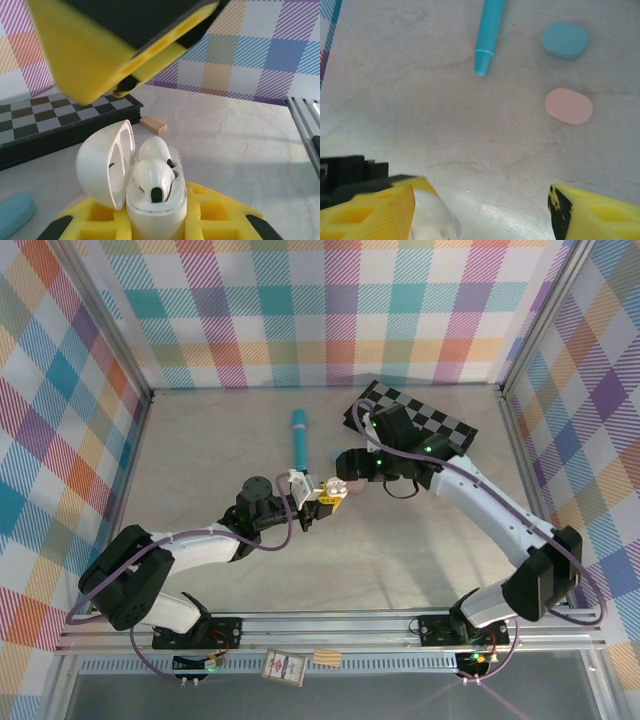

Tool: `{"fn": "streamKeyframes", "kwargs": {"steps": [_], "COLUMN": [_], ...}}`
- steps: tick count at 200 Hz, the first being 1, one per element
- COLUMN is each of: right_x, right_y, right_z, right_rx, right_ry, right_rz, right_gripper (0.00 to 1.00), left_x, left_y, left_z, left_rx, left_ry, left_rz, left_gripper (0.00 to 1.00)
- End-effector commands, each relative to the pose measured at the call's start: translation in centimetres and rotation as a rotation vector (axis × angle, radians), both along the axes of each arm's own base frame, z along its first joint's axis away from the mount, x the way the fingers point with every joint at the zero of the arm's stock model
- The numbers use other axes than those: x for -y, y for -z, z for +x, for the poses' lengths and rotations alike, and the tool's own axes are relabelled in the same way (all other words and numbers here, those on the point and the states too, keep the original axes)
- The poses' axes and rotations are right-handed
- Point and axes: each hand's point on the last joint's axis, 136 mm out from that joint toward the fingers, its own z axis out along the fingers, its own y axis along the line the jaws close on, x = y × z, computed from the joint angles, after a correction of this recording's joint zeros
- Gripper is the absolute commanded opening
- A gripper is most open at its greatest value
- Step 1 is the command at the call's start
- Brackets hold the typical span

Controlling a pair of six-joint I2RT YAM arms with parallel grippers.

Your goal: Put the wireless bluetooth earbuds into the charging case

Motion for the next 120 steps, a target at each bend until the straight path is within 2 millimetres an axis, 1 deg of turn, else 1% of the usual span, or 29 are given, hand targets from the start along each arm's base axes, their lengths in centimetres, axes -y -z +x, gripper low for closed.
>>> {"fn": "streamKeyframes", "kwargs": {"steps": [1,24,55,66,83,100,105,120], "right_x": [-0.1,-0.2,0.3,0.6,1.1,1.8,2.0,2.0], "right_y": [0.9,1.4,1.4,0.9,-0.1,-1.9,-2.6,-3.9], "right_z": [-0.5,-1.7,-3.8,-4.4,-4.6,-4.2,-4.2,-4.4], "right_rx": [-0.073,-0.102,-0.119,-0.102,-0.044,0.077,0.135,0.278], "right_ry": [-0.010,-0.056,-0.131,-0.145,-0.146,-0.138,-0.158,-0.241], "right_rz": [-0.027,-0.023,-0.026,-0.017,-0.007,0.006,0.010,0.012], "right_gripper": [0.71,0.71,0.70,0.70,0.69,0.71,0.72,0.76], "left_x": [-0.1,-0.2,-0.4,-0.4,-0.4,-0.3,-0.3,-0.3], "left_y": [-1.4,-2.1,-2.3,-2.3,-2.3,-2.2,-2.2,-2.2], "left_z": [-0.5,-0.2,0.3,0.3,0.3,-0.2,-0.4,-1.3], "left_rx": [0.054,0.054,0.036,0.030,0.025,0.025,0.024,0.018], "left_ry": [0.024,0.008,-0.021,-0.025,-0.019,0.007,0.022,0.081], "left_rz": [-0.027,-0.047,-0.054,-0.055,-0.059,-0.057,-0.055,-0.053], "left_gripper": [0.00,0.00,0.00,0.00,0.00,0.00,0.00,0.00]}}
